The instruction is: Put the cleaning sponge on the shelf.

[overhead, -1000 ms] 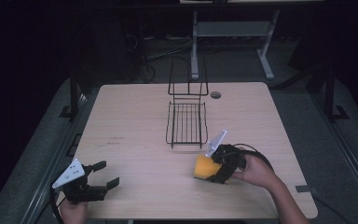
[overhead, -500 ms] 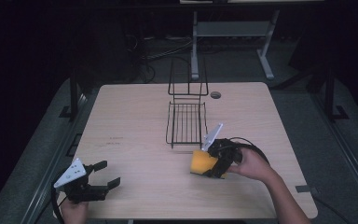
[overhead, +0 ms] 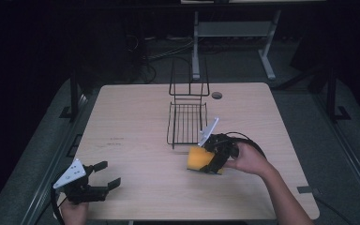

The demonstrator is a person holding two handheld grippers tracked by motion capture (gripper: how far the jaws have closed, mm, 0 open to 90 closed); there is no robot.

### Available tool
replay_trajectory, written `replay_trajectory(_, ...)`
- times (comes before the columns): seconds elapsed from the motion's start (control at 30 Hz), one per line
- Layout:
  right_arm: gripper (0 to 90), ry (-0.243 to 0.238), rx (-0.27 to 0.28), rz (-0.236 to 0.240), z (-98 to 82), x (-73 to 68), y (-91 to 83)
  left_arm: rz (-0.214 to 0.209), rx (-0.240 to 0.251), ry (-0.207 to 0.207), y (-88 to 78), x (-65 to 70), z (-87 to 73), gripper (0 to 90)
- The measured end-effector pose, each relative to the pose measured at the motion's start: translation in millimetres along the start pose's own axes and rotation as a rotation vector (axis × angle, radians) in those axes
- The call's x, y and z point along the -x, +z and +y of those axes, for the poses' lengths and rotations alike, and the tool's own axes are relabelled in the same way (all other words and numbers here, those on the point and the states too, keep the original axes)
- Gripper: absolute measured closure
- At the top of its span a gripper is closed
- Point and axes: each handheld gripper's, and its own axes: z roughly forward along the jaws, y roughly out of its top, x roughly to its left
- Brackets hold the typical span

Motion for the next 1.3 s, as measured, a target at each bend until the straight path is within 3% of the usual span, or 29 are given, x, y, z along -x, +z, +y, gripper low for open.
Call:
replay_trajectory(0.7,21.4,-0.022,0.01,0.017,29.7,18.3,0.0,0.005,0.002,-0.009,-1.6,-2.9,-0.6,14.1)
replay_trajectory(1.3,21.4,-0.029,0.004,0.052,50.8,39.9,13.8,0.008,0.003,-0.008,-2.9,-6.4,-0.6,14.0)
